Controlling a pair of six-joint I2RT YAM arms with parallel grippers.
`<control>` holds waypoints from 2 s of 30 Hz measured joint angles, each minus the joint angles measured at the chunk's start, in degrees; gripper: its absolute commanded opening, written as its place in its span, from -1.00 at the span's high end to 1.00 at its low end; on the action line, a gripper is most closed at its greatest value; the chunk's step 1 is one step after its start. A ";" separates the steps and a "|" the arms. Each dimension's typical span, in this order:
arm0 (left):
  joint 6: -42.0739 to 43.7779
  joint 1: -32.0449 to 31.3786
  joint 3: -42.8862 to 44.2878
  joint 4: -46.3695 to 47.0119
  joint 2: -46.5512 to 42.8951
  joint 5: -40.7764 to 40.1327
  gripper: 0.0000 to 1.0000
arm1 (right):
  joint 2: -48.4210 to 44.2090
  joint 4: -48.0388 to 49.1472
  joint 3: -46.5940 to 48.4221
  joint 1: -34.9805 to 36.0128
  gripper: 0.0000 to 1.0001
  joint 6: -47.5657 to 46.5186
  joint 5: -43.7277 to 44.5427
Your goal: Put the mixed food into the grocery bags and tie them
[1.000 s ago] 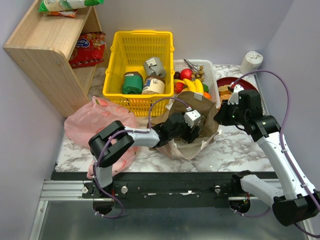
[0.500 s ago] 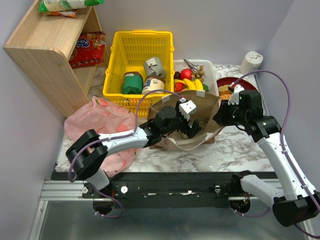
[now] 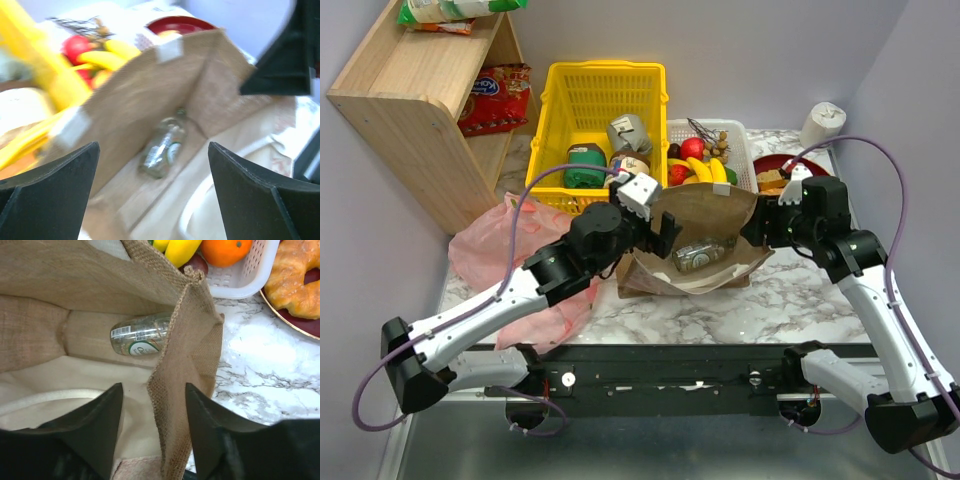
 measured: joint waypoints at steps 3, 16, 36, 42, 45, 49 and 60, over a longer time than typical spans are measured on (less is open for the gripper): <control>-0.81 0.39 2.86 -6.25 -2.64 -6.49 -0.98 | 0.00 -0.11 1.44 0.00 -0.45 -0.11 0.02; -4.46 25.18 19.74 -3.15 4.02 -13.46 -0.98 | -4.52 1.95 3.43 0.00 -0.49 -0.37 -0.24; -39.41 46.40 48.30 21.97 38.84 -11.17 -0.98 | -8.55 5.07 0.96 0.00 -0.49 0.15 -2.43; -45.57 48.33 54.49 26.43 45.33 -9.29 -0.98 | -8.55 5.07 0.85 0.00 -0.50 0.15 -2.99; -48.00 48.76 57.16 29.29 46.99 -8.28 -0.98 | -8.52 5.09 0.85 0.00 -0.50 0.17 -3.02; -49.99 49.55 59.69 31.21 48.22 -8.09 -0.98 | -8.33 5.09 0.85 0.00 -0.50 0.22 -3.04; -56.50 51.93 68.63 29.94 55.36 -7.56 -0.87 | -7.19 5.07 0.85 0.00 -0.50 0.20 -3.06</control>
